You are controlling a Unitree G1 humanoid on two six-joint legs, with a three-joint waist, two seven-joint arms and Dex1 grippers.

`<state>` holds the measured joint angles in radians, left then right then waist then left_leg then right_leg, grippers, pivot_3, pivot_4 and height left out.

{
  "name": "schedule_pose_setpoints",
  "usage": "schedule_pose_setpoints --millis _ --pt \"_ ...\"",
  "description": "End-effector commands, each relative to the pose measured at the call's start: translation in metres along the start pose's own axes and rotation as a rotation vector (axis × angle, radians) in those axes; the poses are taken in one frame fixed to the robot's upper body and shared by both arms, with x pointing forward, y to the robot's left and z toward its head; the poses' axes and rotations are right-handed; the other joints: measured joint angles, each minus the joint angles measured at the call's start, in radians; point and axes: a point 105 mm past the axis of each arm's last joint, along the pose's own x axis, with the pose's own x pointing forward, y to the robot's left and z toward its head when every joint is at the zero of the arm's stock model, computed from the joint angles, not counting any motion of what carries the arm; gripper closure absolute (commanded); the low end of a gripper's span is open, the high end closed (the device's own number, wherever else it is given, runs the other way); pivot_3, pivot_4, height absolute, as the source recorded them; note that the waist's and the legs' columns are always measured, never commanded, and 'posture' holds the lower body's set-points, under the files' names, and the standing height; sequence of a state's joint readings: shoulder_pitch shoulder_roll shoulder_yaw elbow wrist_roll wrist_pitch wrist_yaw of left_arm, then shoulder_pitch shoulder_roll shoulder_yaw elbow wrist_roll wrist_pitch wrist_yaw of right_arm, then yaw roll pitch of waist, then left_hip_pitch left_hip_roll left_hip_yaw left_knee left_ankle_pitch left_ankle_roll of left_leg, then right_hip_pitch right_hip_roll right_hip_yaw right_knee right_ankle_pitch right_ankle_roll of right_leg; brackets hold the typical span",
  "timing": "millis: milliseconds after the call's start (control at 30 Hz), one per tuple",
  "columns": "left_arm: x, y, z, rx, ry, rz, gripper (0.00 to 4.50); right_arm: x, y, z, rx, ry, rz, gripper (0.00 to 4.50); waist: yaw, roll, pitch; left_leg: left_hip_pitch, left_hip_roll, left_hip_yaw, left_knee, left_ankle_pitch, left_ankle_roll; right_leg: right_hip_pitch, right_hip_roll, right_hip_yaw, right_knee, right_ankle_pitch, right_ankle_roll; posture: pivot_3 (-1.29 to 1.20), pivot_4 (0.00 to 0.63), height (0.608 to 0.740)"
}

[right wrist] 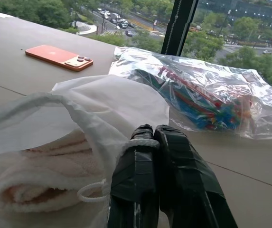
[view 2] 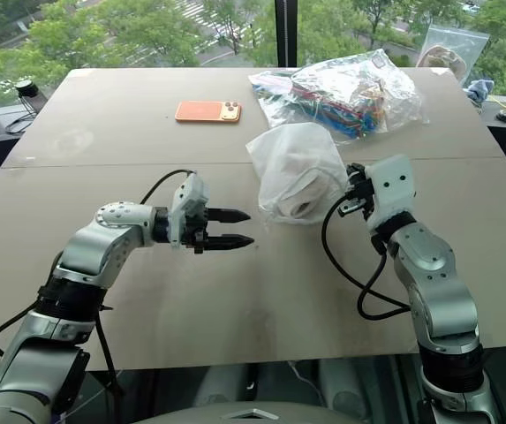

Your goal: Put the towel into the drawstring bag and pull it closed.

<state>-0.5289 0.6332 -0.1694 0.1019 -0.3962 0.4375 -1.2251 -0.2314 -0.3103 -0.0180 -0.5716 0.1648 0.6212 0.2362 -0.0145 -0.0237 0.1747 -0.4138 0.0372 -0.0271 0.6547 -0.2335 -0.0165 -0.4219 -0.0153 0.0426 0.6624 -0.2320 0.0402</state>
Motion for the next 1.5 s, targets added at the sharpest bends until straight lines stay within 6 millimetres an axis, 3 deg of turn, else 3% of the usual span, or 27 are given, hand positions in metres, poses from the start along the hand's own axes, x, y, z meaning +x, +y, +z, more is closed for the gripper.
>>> schedule_pose_setpoints --millis 33,267,533,867,1167,1300,1467,1500 --pt "0.005 0.016 0.021 0.06 -0.077 0.051 1.43 -0.005 -0.002 0.016 -0.025 -0.06 -0.016 4.5 0.002 0.0 0.0 -0.001 0.0 -0.001 0.0 0.0 0.0 0.0 0.0 -0.001 0.0 0.0 0.0 0.0 0.15 0.74" --pt "0.003 0.029 0.025 0.17 -0.046 0.113 1.43 -0.009 -0.004 0.016 -0.029 -0.055 -0.037 4.5 -0.007 0.0 0.0 0.0 0.0 0.0 0.0 0.0 0.0 0.0 0.0 0.0 0.0 0.0 0.0 0.0 0.15 0.74" --pt "0.02 0.01 0.021 0.161 -0.038 -0.059 1.43 -0.01 -0.005 0.016 -0.034 -0.057 -0.051 4.5 -0.002 0.0 0.0 0.0 0.0 0.0 0.0 0.0 0.0 0.0 0.0 0.0 0.0 0.0 0.0 0.0 0.15 0.74" --pt "0.014 -0.012 0.01 0.089 0.04 -0.253 1.43 -0.016 -0.006 0.014 -0.034 -0.049 -0.078 4.5 -0.004 0.0 0.0 0.0 0.0 0.0 0.0 0.0 0.0 0.0 0.0 0.0 0.0 0.0 0.0 0.0 0.15 0.74" --pt "0.021 -0.009 -0.008 0.176 0.137 -0.278 1.43 -0.018 -0.009 0.014 -0.039 -0.041 -0.086 4.5 -0.002 0.0 0.0 0.0 0.0 0.0 0.0 0.0 0.0 0.0 0.0 0.0 0.0 0.0 0.0 0.0 0.15 0.74" --pt "0.029 -0.013 -0.002 0.137 0.089 -0.325 1.43 -0.018 -0.009 0.015 -0.039 -0.044 -0.09 4.5 0.0 0.0 0.0 0.0 0.0 -0.001 0.0 0.0 0.0 0.0 0.0 0.0 0.0 0.0 0.0 0.0 0.15 0.74" --pt "0.031 -0.025 0.021 -0.018 -0.046 -0.399 1.43 -0.02 -0.014 0.017 -0.042 -0.047 -0.112 4.5 -0.005 0.0 0.0 -0.001 0.0 -0.001 0.0 0.0 0.0 0.0 0.0 0.0 0.0 0.0 0.0 0.0 0.15 0.74" --pt "0.028 -0.028 0.025 -0.052 -0.07 -0.417 1.66 -0.021 -0.015 0.017 -0.041 -0.048 -0.119 4.5 -0.006 0.0 0.0 -0.001 0.0 -0.001 0.0 0.0 0.0 0.0 0.001 0.0 0.0 0.0 0.0 0.0 0.15 0.74"
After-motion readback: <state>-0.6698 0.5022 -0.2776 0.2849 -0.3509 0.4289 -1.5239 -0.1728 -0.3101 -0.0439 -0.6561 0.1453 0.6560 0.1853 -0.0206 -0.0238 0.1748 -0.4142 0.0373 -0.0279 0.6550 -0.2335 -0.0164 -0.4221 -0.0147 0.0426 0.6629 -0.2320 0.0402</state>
